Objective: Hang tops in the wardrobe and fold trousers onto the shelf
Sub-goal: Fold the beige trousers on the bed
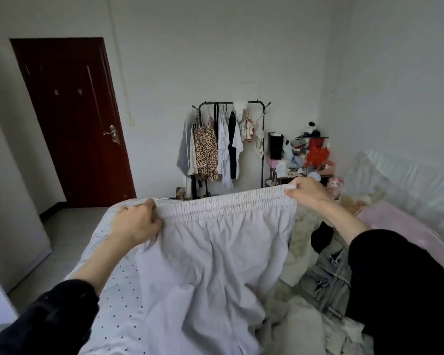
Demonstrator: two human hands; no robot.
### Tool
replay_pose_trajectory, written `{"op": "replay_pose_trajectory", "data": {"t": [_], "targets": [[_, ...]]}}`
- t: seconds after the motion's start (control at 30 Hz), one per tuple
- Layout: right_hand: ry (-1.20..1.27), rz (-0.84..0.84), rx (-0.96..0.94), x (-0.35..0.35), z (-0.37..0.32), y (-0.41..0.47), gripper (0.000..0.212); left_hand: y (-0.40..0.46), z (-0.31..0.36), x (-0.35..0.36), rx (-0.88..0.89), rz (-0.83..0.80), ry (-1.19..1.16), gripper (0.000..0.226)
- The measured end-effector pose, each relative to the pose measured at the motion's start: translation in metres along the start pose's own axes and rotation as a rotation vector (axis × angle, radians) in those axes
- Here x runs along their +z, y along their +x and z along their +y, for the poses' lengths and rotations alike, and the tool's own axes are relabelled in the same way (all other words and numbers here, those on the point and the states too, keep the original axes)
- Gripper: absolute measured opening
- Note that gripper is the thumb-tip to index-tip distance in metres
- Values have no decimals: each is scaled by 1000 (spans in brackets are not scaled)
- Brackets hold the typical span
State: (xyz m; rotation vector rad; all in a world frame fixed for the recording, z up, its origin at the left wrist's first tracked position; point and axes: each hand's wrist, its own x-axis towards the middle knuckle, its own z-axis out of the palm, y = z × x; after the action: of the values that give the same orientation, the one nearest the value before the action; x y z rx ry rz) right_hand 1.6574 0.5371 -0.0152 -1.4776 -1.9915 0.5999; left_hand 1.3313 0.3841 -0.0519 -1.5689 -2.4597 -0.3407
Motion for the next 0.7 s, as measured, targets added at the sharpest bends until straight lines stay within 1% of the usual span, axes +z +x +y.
{"op": "replay_pose_trajectory", "data": {"t": [0.07,0.13,0.17,0.2,0.23,0.3,0.33,0.4,0.47,0.53,0.57,0.6,0.67,0.7], "targets": [[63,-71,81,10,-1,-1,9,5,2,-3,-141,-254,-138,13],[216,-139,229,23,0,-4,16,6,5,-4,-257,-480,-349,20],[290,-162,300,31,0,-8,13,3,6,-2,-297,-568,-449,23],[340,-190,355,40,0,-12,10,0,9,3,-320,-623,-542,23],[375,-216,381,49,0,-17,13,-5,13,7,-339,-663,-645,18],[407,-260,378,69,-6,-25,22,-9,25,17,-389,-711,-860,9],[427,-285,362,79,-11,-31,22,-9,32,22,-417,-722,-966,7],[499,-335,318,96,-21,-41,17,-8,46,28,-455,-730,-1128,12],[554,-358,225,104,-33,-50,18,-8,63,25,-441,-714,-1159,16],[580,-373,123,106,-42,-58,11,-9,76,21,-388,-673,-1144,19],[595,-399,88,105,-45,-62,18,-9,79,18,-369,-656,-1150,19],[607,-452,55,104,-45,-64,24,-8,81,17,-363,-637,-1161,16],[591,-599,-28,101,-40,-68,27,-6,82,14,-369,-624,-1198,10],[562,-640,-68,102,-36,-68,30,-7,82,11,-366,-631,-1216,11]]}}
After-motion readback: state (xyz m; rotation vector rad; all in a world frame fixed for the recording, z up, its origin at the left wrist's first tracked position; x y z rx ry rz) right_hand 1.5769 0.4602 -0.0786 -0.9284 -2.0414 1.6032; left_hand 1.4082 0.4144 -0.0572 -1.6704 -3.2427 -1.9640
